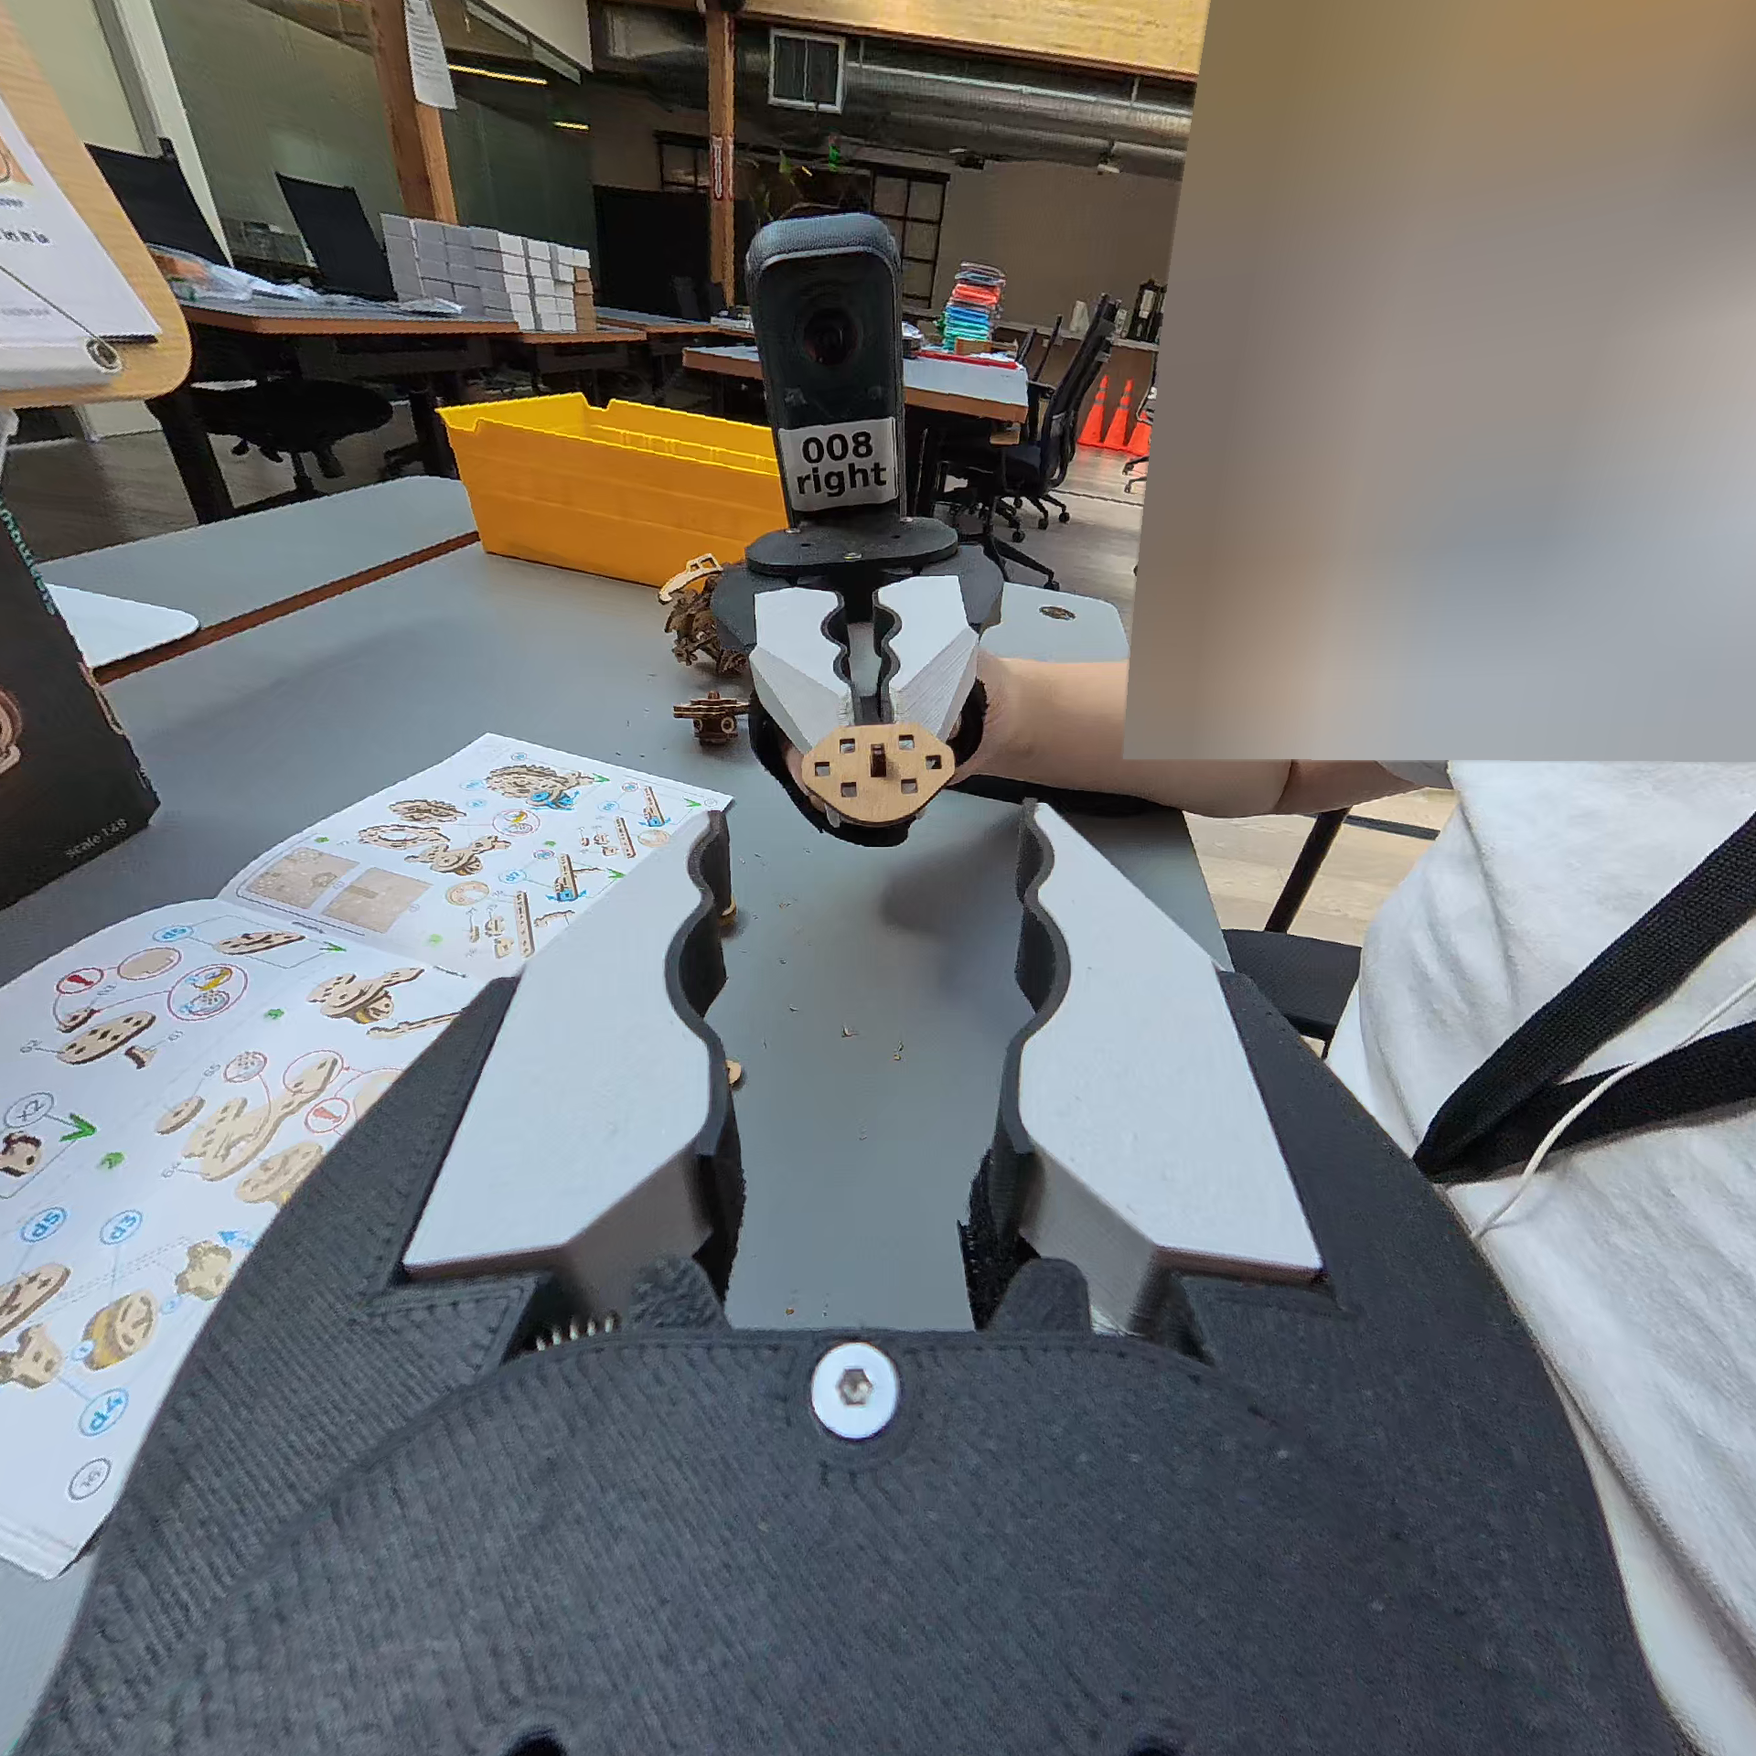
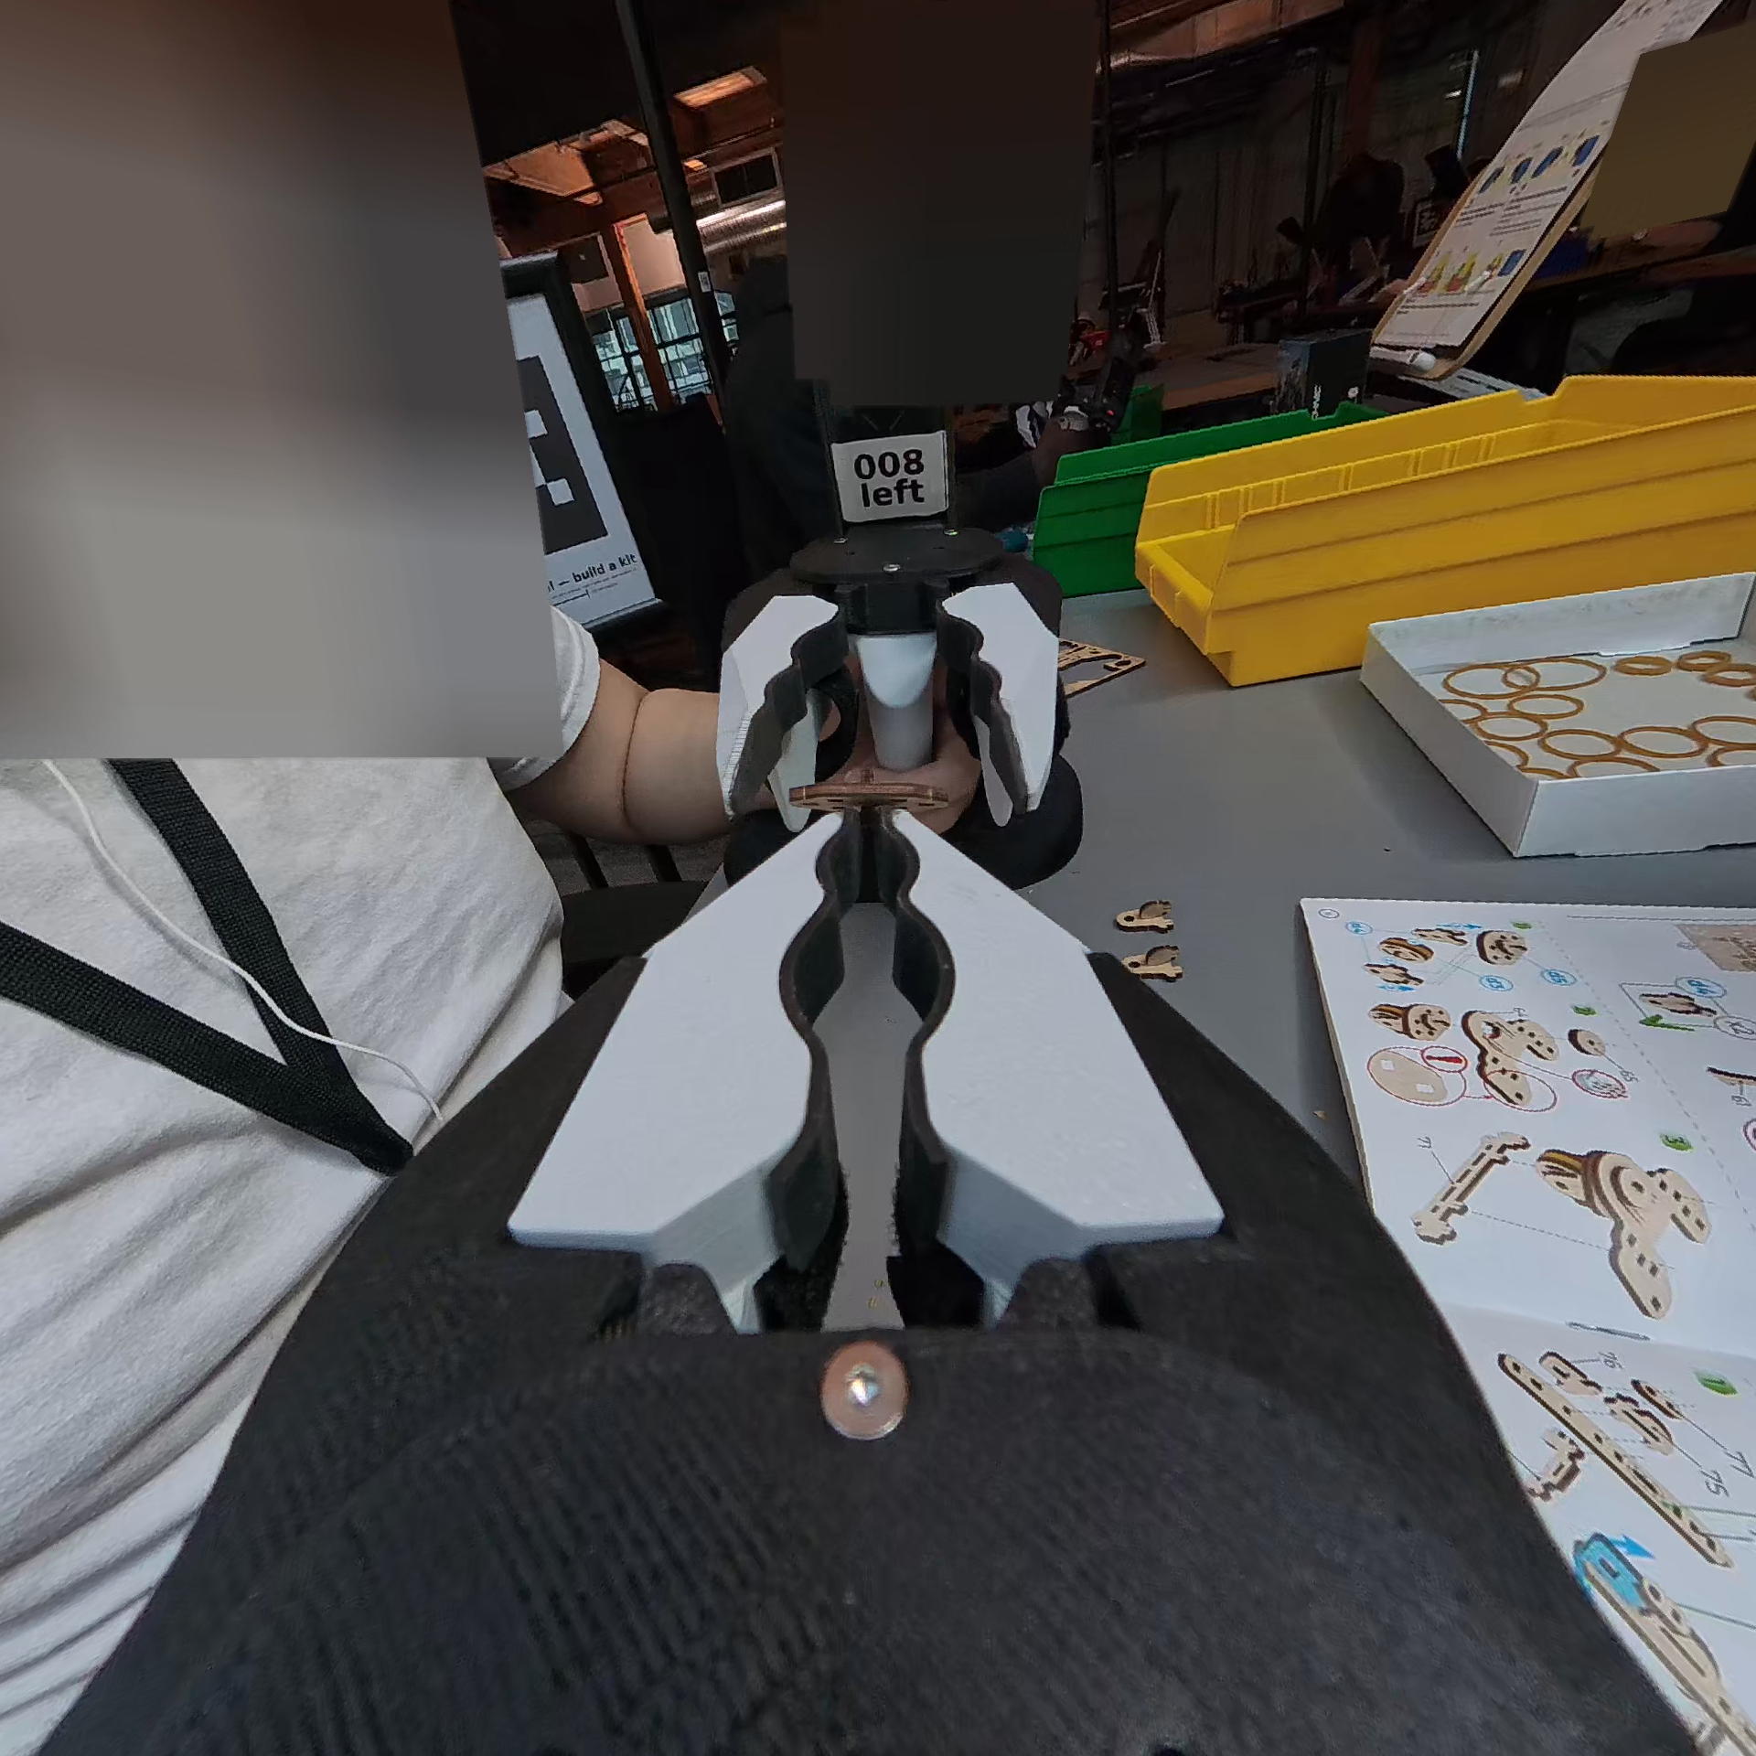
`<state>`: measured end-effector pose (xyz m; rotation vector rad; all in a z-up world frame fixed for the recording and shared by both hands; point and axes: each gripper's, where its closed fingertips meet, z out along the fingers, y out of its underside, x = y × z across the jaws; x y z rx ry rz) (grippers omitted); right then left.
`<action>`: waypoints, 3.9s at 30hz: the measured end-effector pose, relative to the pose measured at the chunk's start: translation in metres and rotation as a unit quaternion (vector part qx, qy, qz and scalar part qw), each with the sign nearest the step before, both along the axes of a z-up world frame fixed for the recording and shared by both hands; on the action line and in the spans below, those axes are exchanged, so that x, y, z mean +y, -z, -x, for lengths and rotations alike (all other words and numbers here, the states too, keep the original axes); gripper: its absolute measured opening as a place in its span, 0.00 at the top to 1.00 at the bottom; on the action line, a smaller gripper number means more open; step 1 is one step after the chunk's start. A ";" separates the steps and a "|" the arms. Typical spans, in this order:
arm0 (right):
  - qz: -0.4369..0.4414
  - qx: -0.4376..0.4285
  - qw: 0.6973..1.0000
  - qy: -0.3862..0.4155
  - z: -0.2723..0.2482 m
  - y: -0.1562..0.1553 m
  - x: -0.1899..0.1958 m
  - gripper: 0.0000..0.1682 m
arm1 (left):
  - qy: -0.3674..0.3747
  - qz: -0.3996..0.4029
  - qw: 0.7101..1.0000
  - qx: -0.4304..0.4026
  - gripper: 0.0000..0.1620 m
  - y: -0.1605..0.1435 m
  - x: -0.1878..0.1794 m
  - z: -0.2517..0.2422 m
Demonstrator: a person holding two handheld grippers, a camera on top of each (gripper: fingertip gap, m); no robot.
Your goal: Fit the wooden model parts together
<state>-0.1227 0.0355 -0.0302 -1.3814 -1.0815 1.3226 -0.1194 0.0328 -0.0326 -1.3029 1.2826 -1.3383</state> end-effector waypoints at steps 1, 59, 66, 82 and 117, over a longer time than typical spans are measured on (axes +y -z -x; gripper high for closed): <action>0.001 -0.003 1.000 0.001 0.001 0.001 0.001 0.99 | -0.005 -0.002 1.000 -0.002 0.64 -0.001 0.000 -0.001; 0.005 -0.118 0.993 0.009 0.006 0.043 0.004 0.82 | -0.024 -0.117 0.988 0.101 1.00 0.036 0.007 0.005; 0.003 -0.088 0.996 0.017 0.006 0.033 0.006 0.77 | -0.021 -0.105 0.989 0.102 1.00 0.037 0.007 0.004; -0.018 -0.092 0.995 0.024 0.013 0.034 0.008 0.80 | -0.011 -0.103 0.990 0.100 1.00 0.037 0.003 0.003; -0.036 -0.118 0.992 0.041 0.010 0.041 0.011 0.81 | -0.025 -0.120 0.982 0.142 1.00 0.053 0.010 0.002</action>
